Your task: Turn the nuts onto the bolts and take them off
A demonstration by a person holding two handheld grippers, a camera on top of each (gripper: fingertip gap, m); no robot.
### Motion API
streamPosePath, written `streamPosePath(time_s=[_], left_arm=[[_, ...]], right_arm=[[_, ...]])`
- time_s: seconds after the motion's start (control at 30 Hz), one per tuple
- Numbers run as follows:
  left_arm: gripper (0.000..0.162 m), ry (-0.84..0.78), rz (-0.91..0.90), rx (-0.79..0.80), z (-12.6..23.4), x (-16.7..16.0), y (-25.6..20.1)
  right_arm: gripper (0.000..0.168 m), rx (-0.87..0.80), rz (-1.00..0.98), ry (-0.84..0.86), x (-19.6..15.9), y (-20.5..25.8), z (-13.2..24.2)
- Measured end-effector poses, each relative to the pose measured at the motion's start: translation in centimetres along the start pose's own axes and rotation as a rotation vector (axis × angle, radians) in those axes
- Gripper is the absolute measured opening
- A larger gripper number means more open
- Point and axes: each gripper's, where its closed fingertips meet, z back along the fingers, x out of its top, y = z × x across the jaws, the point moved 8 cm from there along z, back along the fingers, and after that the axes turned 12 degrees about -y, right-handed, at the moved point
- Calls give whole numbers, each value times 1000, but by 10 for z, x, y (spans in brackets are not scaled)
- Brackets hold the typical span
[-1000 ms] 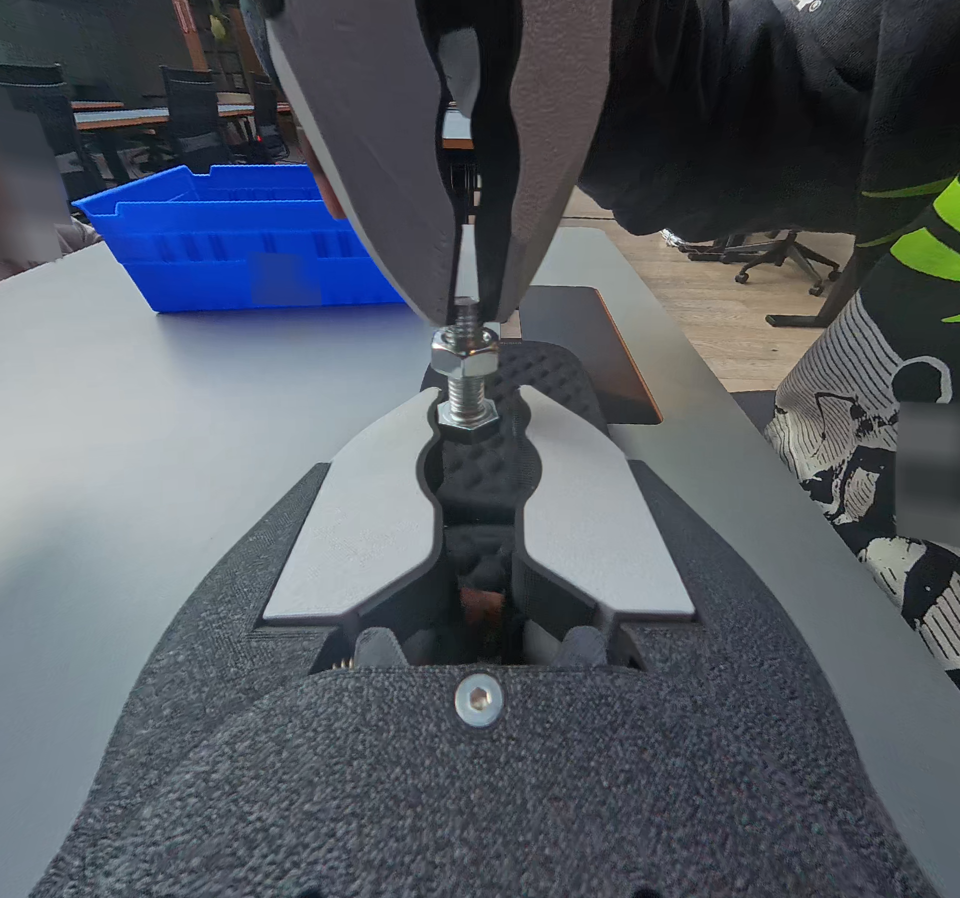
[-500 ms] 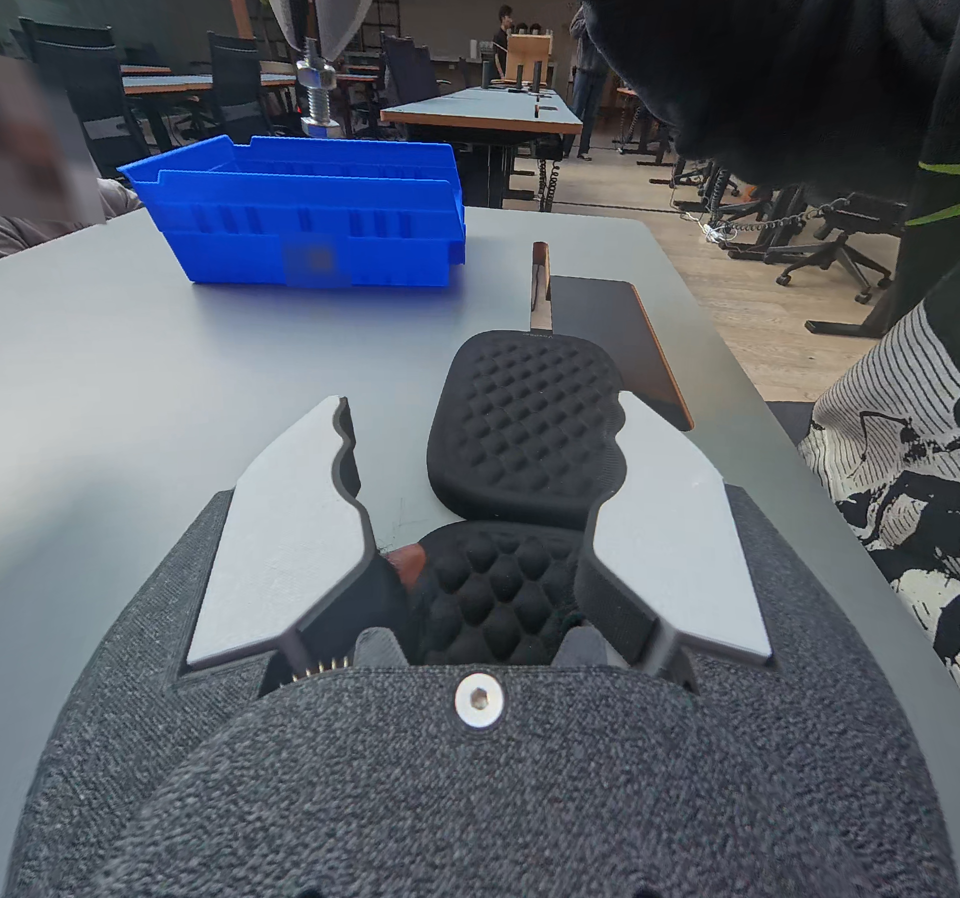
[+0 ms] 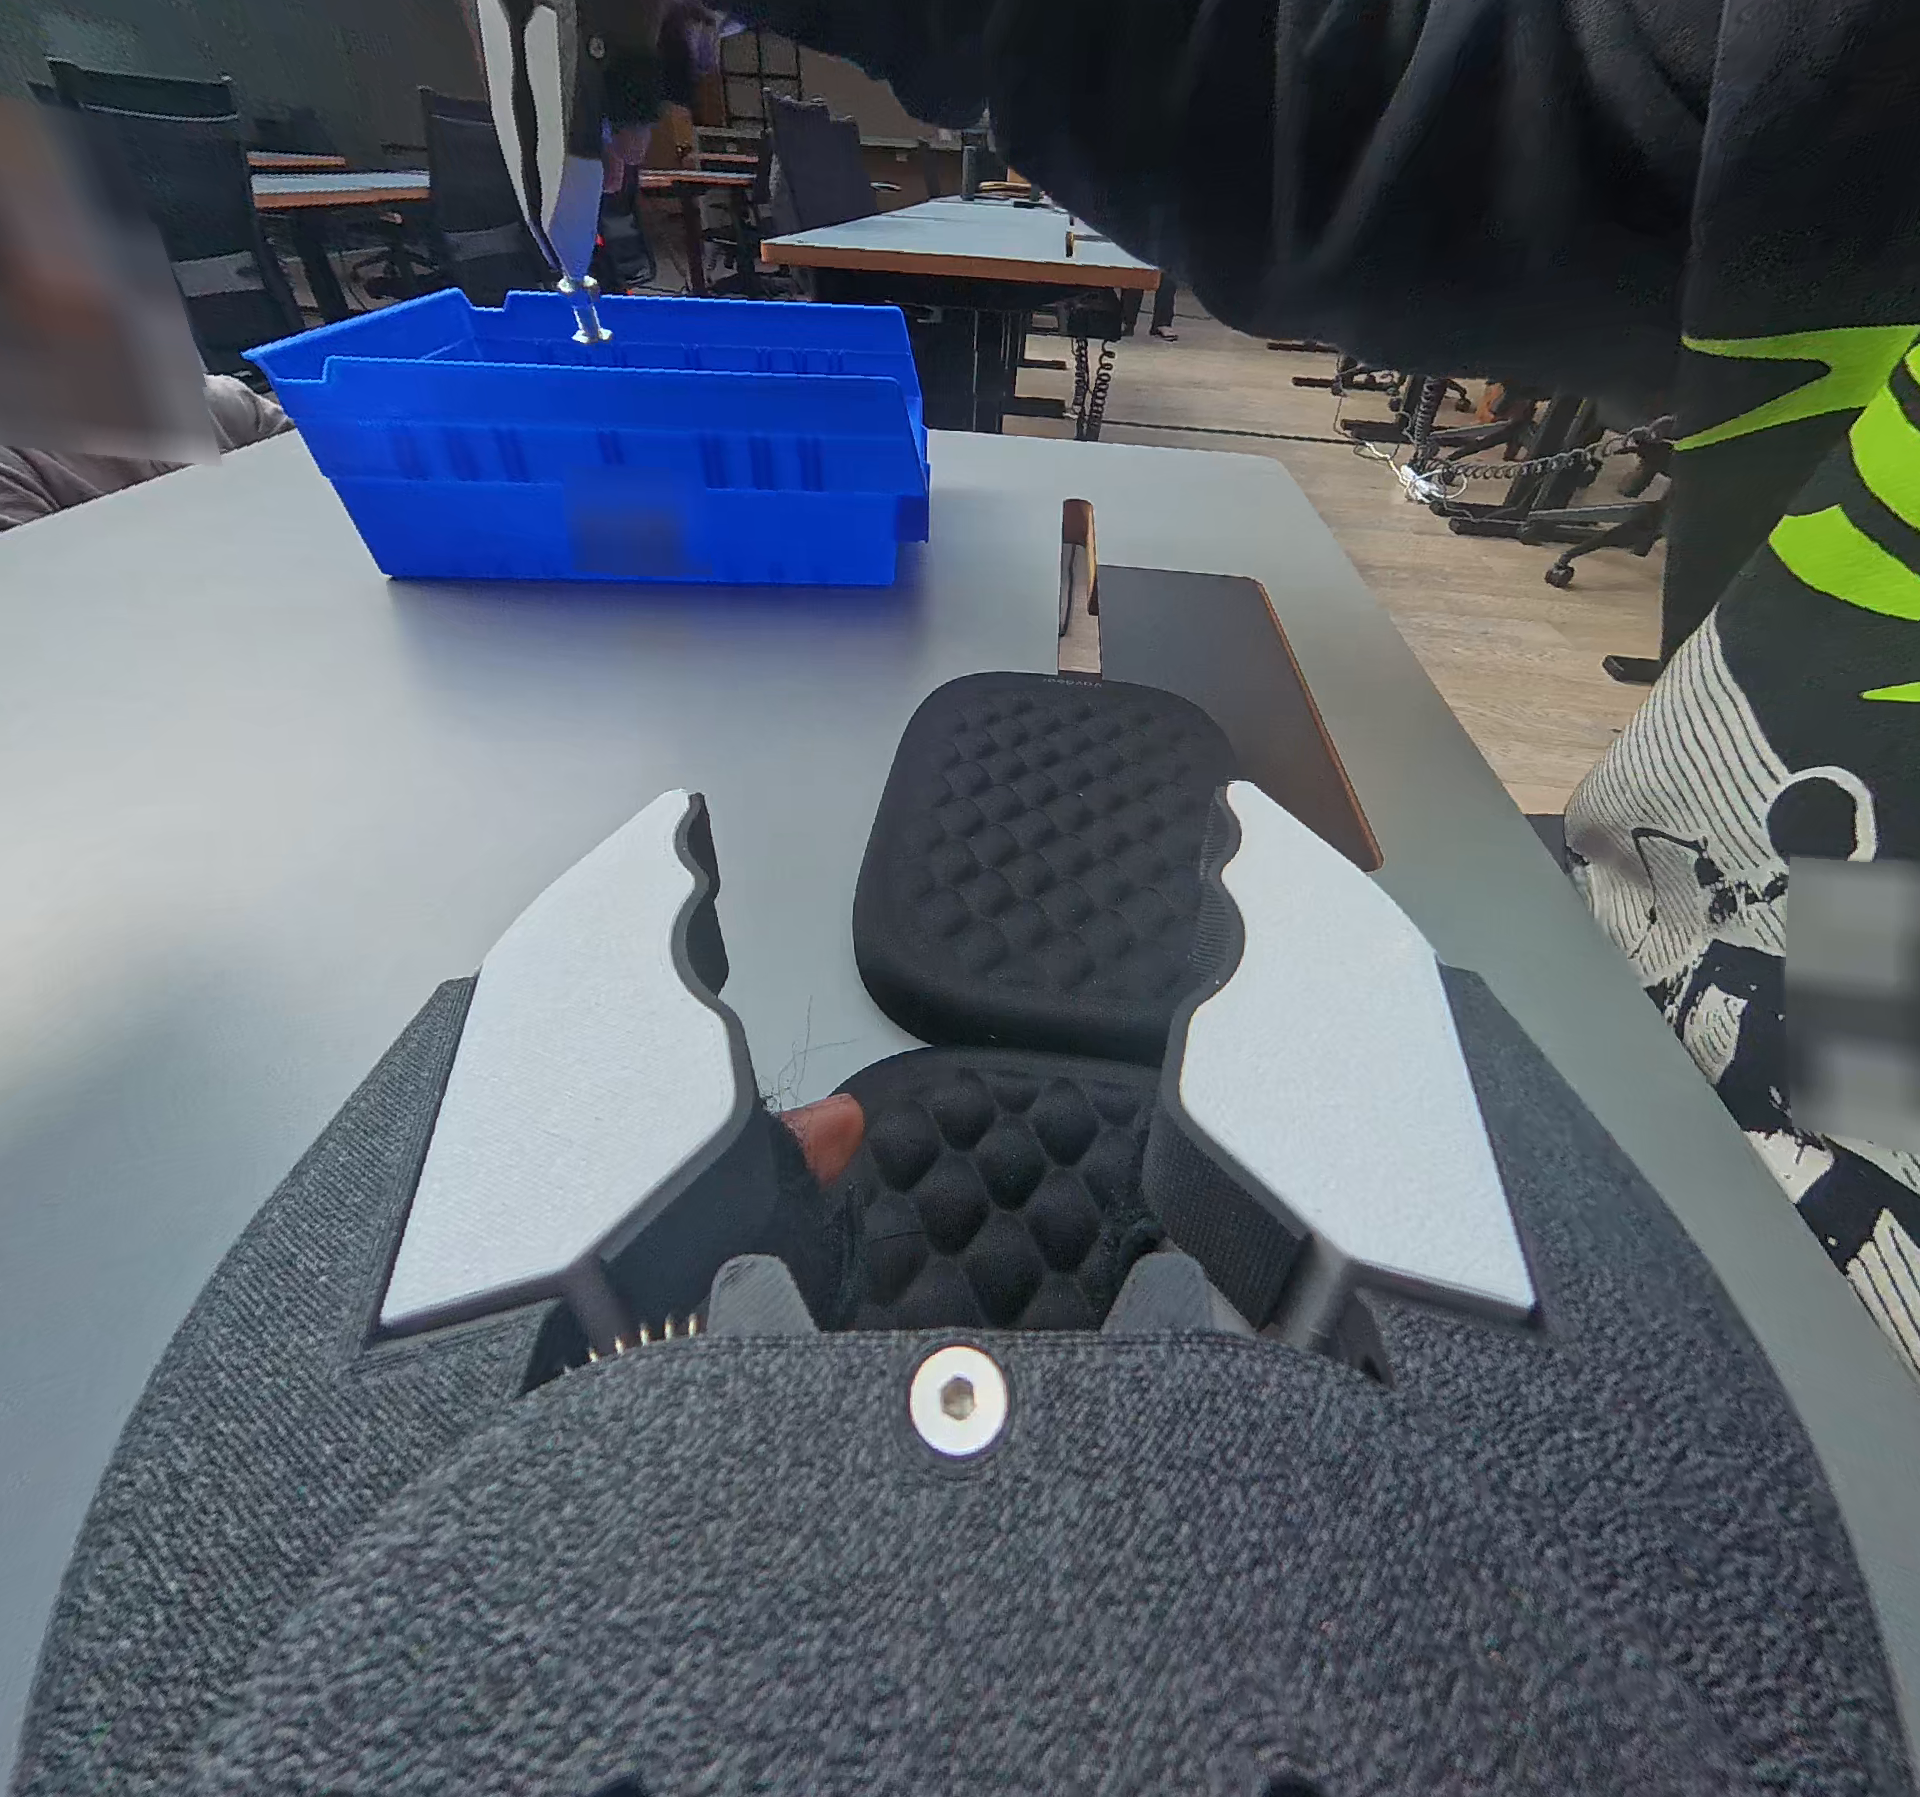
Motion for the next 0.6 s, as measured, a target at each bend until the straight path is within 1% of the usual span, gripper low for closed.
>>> streamPosePath(time_s=[0.27, 0.4, 0.6], left_arm=[[91, -2, 5, -1, 0, 0, 0], [91, -6, 9, -2, 0, 0, 1], [91, -5, 12, -2, 0, 0, 1]], right_arm=[[8, -28, -197, 33, -37, -40, -61], [8, -50, -275, 4, -49, -50, -76], [9, -48, -320, -10, -58, -55, -87]])
